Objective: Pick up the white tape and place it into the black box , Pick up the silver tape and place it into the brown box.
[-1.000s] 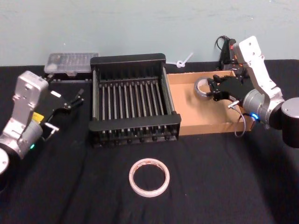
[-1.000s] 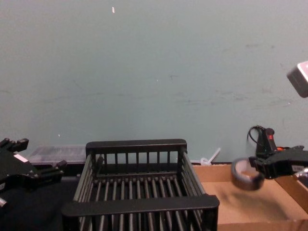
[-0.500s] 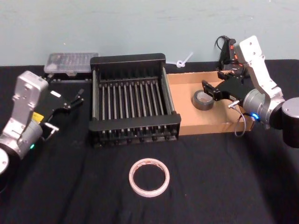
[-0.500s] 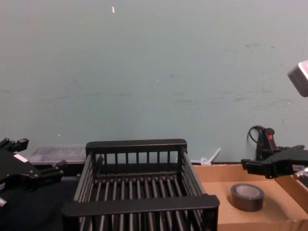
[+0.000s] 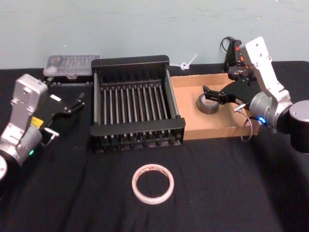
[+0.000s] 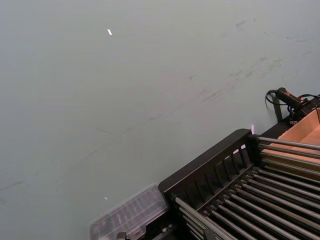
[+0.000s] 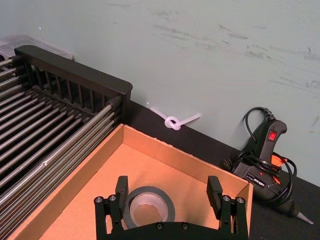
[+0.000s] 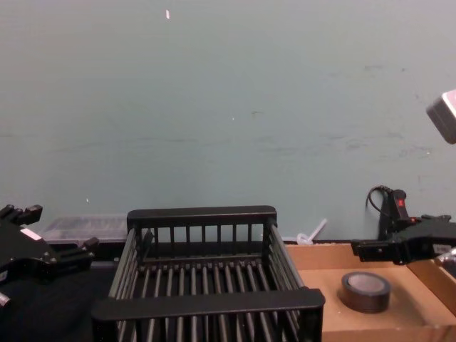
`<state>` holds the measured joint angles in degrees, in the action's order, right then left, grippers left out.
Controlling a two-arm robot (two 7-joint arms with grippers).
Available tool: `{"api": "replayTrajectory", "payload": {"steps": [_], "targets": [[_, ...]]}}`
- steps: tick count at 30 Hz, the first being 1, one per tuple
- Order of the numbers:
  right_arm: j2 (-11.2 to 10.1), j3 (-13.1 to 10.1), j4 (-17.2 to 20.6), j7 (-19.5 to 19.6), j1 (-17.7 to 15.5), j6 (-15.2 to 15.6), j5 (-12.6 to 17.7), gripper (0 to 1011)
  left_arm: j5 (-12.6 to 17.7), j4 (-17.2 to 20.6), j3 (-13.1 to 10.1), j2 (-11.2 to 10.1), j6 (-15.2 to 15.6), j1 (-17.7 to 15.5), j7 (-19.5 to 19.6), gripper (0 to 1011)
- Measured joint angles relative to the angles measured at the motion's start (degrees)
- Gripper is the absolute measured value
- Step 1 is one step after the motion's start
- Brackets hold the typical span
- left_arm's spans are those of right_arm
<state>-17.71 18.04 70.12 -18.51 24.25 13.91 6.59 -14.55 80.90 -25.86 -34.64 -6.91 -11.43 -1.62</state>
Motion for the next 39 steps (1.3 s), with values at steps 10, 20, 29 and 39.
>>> {"api": "replayTrajectory", "payload": {"steps": [10, 20, 29, 39], "targets": [[0.0, 0.0, 0.0, 0.0, 0.0, 0.0, 0.0, 1002, 0.0, 0.0, 0.0, 0.0, 0.0, 0.0, 0.0, 1001], [-0.8, -1.3, 3.4, -0.6, -2.4, -0.3, 0.8, 1002, 0.0, 0.0, 0.0, 0.0, 0.0, 0.0, 0.0, 1001], [-3.3, -2.9, 10.5, -1.9, -7.4, -0.7, 2.4, 1002, 0.0, 0.0, 0.0, 0.0, 0.0, 0.0, 0.0, 1001], [-7.9, -3.7, 17.5, -5.3, -14.4, -4.3, 5.2, 1002, 0.0, 0.0, 0.0, 0.0, 0.0, 0.0, 0.0, 1001]]}}
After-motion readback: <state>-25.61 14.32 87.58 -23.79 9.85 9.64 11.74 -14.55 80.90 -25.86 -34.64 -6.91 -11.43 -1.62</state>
